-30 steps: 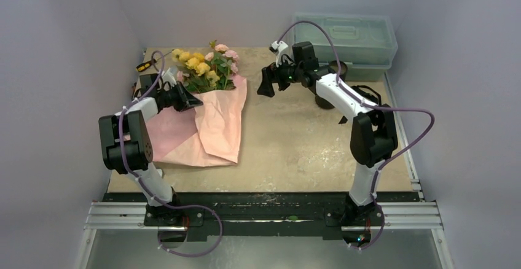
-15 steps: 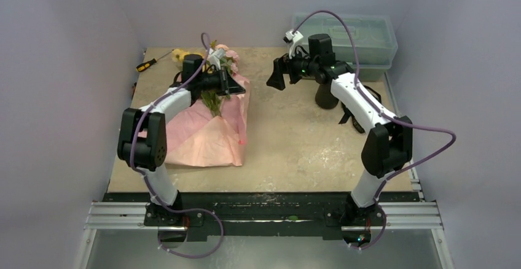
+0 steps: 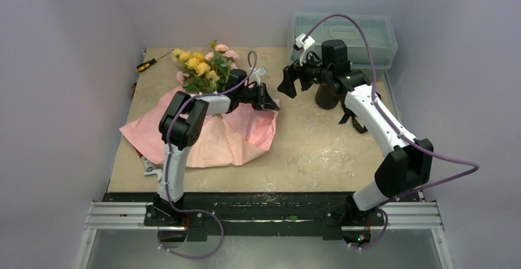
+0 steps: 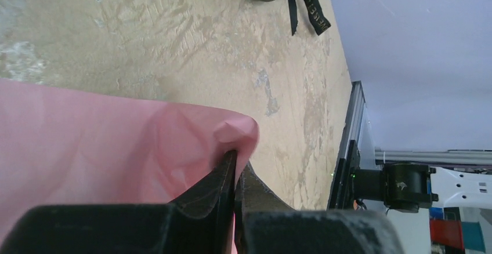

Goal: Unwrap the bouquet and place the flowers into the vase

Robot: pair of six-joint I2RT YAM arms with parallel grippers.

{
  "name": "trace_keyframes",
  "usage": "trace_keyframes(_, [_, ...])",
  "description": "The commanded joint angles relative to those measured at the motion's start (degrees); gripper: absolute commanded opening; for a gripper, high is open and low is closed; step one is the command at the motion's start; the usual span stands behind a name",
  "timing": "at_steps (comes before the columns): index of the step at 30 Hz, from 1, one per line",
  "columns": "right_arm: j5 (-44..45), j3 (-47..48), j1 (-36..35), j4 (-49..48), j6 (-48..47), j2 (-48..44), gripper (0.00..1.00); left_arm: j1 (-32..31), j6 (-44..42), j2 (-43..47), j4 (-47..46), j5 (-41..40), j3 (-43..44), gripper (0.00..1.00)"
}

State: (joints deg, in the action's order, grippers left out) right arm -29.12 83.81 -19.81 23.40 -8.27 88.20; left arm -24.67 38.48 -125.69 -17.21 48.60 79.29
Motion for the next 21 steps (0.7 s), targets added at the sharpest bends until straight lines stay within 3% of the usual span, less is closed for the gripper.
trace_keyframes(1, [2.69,-1.68,0.27,2.07,-3.30,-1.81,0.98,-1.77,0.88,-2.73,-5.54,-0.03,3.58,0.06])
trace_keyframes(4, [3.14,-1.64,0.27,2.06,-3.93,-1.86,0.98,-1.47,-2.23,-1.55,-2.32,0.02,5.13,0.38])
trace_keyframes(7, [3.93,-0.60,0.23,1.21,-3.44,-1.04,0.98,-0.46,-8.09,2.43,3.45,0.28,6.05,0.54])
trace_keyframes(14, [1.22,5.38,0.64,-0.20,1.32,5.11,0.94,6.90,-13.16,16.64,7.58,2.38,-0.39,0.59])
trace_keyframes(21, [-3.90,10.58,-2.93,-2.61,4.19,15.31,0.72,15.66,-21.89,25.28,19.47,-1.67,-8.13,0.54])
